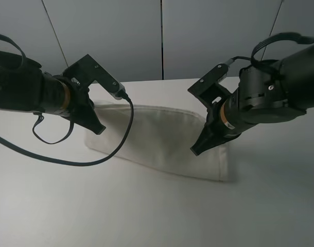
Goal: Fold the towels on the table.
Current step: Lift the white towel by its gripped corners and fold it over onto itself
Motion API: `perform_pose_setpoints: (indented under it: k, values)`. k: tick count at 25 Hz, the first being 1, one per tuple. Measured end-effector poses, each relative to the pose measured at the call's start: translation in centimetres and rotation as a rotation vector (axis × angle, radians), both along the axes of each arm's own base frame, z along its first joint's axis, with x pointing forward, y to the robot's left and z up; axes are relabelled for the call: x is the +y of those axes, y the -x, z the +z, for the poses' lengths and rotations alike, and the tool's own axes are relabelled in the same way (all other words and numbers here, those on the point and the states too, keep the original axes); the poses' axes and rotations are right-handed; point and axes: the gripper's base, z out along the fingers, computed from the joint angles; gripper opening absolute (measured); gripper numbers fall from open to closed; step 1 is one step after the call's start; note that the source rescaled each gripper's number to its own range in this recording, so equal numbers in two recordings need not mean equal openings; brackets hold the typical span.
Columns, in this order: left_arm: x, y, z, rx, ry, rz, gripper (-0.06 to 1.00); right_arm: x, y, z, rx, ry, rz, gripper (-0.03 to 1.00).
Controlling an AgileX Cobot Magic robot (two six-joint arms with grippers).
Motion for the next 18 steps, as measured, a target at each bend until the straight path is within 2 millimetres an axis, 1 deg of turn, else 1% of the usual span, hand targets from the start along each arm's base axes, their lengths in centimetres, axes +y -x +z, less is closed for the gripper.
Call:
perform_pose_setpoints:
  k: [5,10,12,15,17,18]
  values:
    - [-0.2,-0.5,-1.1,-0.014,-0.003,0.007,0.00,0.0,-0.6,0.1,-0.068,-0.022,-0.042,0.00]
    - [-0.5,-1.0,-1.6,-0.051,0.010,0.005,0.00,0.0,-0.9,-0.8,-0.073,-0.030,-0.100,0.00]
    - [-0.6,-1.1,-1.9,-0.059,0.009,-0.002,0.04,-0.2,-0.9,-1.0,-0.078,-0.015,-0.126,0.00]
    - [-0.7,-1.3,-2.4,-0.062,-0.008,-0.012,0.19,-0.6,-1.1,-0.9,-0.105,-0.002,-0.184,0.00]
    - [-0.6,-1.5,-2.5,-0.078,-0.023,-0.004,0.38,-0.7,-1.3,-0.7,-0.139,-0.004,-0.211,0.00]
    - [-0.4,-1.6,-2.5,-0.093,-0.027,0.015,0.48,-0.7,-1.5,-0.6,-0.157,-0.007,-0.215,0.02]
